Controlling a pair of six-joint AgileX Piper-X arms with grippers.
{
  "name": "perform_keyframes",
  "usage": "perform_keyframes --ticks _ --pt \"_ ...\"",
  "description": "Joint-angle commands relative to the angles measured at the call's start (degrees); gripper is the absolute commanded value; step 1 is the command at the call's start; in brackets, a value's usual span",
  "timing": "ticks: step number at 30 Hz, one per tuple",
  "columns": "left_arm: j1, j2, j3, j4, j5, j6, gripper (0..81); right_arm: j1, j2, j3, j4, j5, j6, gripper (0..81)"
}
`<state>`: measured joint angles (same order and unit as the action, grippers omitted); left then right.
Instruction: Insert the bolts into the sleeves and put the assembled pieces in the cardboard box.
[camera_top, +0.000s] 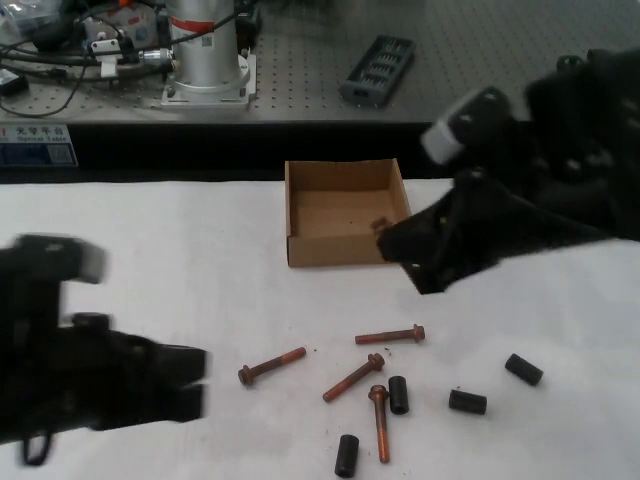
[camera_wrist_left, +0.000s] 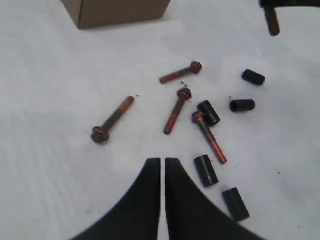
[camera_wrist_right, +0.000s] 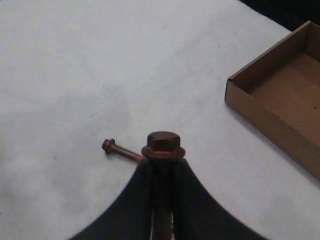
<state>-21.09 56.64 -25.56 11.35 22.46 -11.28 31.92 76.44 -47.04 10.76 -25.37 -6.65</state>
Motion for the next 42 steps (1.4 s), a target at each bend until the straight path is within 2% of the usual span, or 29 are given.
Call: perform_keyframes --ticks 1,3,9,17,19,23,28,42 --pt "-8.19 9.54 -6.17 -1.22 -3.07 -5.09 12.5 0.08 -2.52 1.24 -3.26 0.15 2.67 4.3" --pt "-11.43 13.5 -8.71 -1.22 -4.18 -6.78 14.8 0.08 -6.26 4.6 -4.99 0.45 5.4 4.3" --pt "-18.48 25.26 -15.34 -1.1 -4.21 -11.81 15.0 0.08 -17.05 13.0 -5.13 3.81 8.96 4.3" --pt "-24.05 32.67 -20.77 4.53 -4.55 -13.8 15.5 0.08 -30.98 19.11 -0.94 7.25 13.07 4.3" --pt "-24.63 32.78 -21.57 5.96 -7.13 -13.67 19.0 0.08 -32.85 19.65 0.13 7.29 13.07 4.3" --pt "-24.73 32.78 -23.37 11.08 -11.49 -14.61 31.5 0.08 -34.65 19.64 2.78 7.5 13.07 4.3" --pt "-24.73 32.91 -24.07 14.2 -15.81 -14.85 31.6 0.08 -34.62 19.64 4.73 7.7 13.07 4.3" --pt "-24.91 40.37 -31.19 19.32 -15.71 -15.48 33.2 0.22 -34.62 20.07 7.08 8.0 13.07 4.3"
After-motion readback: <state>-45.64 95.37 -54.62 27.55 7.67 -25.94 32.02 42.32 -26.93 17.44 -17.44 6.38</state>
